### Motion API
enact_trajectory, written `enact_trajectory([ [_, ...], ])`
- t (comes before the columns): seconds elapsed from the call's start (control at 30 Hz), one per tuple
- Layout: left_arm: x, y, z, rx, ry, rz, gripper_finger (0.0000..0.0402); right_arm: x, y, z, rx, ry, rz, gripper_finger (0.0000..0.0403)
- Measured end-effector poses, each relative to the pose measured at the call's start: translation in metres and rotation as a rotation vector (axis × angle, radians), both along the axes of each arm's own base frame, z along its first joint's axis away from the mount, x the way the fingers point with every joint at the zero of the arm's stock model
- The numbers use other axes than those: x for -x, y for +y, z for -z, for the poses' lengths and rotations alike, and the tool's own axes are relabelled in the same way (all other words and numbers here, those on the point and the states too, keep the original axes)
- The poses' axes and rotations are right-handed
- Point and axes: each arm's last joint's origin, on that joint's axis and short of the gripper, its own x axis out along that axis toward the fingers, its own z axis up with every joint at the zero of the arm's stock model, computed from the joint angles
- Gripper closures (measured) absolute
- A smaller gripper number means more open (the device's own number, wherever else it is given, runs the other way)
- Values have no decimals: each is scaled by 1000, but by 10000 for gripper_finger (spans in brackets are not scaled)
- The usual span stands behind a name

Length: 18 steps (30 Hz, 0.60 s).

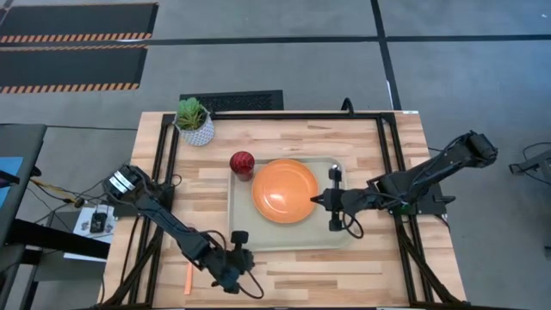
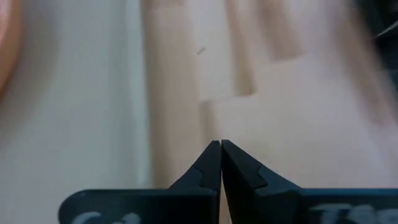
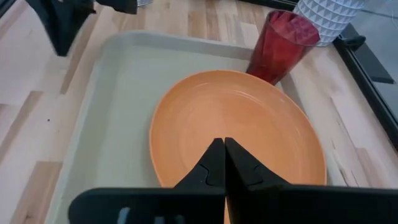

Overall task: Pick and place plate/cup/fork/spoon on tray
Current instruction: Adjust the gray serving tray

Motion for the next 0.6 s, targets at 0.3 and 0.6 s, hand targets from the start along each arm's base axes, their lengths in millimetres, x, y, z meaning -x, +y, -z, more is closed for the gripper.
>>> enact_trajectory([
  [0.3,-14,1,8,-199,119,-103,402,0,-1,1,2,6,3,394],
  [0.6,-13,6,9,-214,141,-148,401,0,-1,1,4,12,4,394],
])
